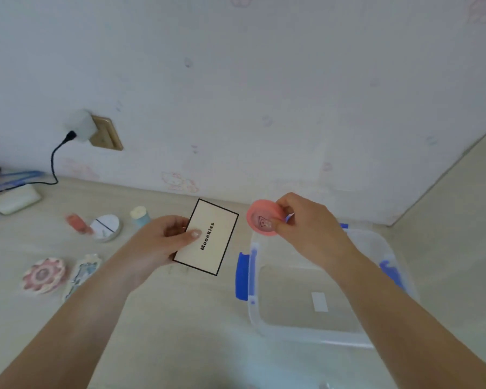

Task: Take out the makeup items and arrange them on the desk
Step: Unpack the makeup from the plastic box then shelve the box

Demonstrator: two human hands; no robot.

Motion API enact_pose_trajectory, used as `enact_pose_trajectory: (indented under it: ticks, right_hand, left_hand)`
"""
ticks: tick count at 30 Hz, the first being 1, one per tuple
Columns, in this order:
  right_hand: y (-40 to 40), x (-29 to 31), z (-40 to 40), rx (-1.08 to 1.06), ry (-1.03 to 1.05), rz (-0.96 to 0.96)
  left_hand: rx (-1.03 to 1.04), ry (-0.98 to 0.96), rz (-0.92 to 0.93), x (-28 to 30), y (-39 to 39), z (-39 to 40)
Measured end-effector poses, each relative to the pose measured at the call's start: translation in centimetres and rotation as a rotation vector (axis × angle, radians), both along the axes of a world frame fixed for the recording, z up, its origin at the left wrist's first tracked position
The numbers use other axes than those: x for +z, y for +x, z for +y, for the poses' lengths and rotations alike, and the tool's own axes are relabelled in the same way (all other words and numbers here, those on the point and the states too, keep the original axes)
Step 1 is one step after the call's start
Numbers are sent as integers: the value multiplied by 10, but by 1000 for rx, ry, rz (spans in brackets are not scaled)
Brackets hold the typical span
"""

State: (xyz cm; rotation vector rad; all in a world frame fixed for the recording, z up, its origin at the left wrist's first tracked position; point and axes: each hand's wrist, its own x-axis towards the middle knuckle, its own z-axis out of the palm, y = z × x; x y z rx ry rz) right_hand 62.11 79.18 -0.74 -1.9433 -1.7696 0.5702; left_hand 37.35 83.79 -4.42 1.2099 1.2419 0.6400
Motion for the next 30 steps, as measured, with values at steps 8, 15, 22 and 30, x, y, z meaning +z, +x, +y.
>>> enact_pose_trajectory:
  ticks: [8,15,22,30]
  right_hand:
    - [-98,-24,24,110,-166,16]
    - [-172,-80,40,105,-342,60]
    - [-194,-158,21,-190,-641,410]
    - [-204,-187,8,-355,-710,531]
  left_hand:
    - [175,-265,-61,-59,-96,-5]
    - [206,-425,-103,-105,-159,-1]
    - [278,-483,-142,-139,-179,1]
    - [313,-475,-133,-161,-176,2]
